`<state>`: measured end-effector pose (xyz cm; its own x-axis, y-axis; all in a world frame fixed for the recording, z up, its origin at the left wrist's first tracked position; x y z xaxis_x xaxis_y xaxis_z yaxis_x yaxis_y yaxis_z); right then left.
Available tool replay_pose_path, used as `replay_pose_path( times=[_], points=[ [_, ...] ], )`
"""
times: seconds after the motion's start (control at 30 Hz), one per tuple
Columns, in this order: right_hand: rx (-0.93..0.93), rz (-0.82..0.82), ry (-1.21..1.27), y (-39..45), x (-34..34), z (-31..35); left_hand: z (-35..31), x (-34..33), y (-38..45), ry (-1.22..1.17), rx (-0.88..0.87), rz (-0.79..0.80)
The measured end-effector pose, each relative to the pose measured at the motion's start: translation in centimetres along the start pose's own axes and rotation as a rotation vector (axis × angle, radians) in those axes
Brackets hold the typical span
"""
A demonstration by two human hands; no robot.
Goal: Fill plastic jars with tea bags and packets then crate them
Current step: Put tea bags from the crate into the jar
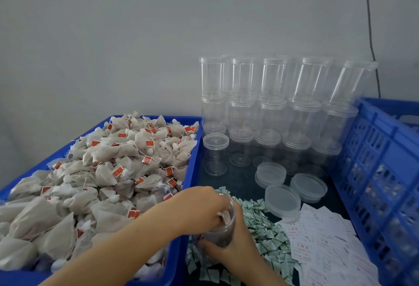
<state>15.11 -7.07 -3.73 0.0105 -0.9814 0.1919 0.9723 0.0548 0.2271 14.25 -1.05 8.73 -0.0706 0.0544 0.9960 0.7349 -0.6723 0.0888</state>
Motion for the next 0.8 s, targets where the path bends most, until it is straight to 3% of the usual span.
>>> replay_pose_path(
  times=[0.33, 0.63, 0.8],
  points=[
    [-0.007, 0.007, 0.013, -0.2, 0.3, 0.4, -0.7, -1.5, 1.6, 0.107, 0.000, 0.191],
    [-0.027, -0.016, 0.015, -0.3, 0.3, 0.1, -0.6, -2.6, 2.0, 0.023, 0.047, 0.284],
    [-0.015, -0.024, -0.010, -0.2, 0.1, -0.2, -0.7, -3.7, 1.8, -0.059, 0.043, 0.416]
  ],
)
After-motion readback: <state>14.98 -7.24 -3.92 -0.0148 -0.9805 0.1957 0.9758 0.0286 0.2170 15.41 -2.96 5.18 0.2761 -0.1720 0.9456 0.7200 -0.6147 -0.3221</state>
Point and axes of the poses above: each hand's wrist, its own y-axis towards the middle knuckle, its own x-axis out of the back of the hand, z = x × y, the point moved 8 cm from there along y, towards the middle knuckle, and after that the axes turned 8 degrees about -z, right-handed, at the moved point
